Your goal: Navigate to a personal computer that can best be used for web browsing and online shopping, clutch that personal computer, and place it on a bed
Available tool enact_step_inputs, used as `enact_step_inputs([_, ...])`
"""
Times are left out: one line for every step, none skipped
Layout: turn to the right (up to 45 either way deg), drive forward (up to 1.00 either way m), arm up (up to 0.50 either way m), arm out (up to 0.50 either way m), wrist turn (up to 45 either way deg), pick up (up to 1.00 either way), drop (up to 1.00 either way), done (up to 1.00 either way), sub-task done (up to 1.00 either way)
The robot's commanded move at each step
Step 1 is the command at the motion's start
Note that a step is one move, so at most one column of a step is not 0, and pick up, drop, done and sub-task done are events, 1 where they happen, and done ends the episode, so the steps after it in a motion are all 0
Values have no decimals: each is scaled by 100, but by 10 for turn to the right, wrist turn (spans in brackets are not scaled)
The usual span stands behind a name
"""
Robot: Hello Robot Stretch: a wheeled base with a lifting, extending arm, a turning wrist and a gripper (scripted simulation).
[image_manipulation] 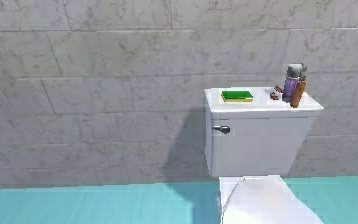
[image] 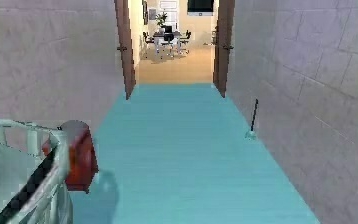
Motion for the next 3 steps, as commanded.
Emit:
enact_step_inputs([0,100,0,0,0,0,0,0,0])
enact_step_inputs([0,100,0,0,0,0,0,0,0])
enact_step_inputs([0,100,0,0,0,0,0,0,0])
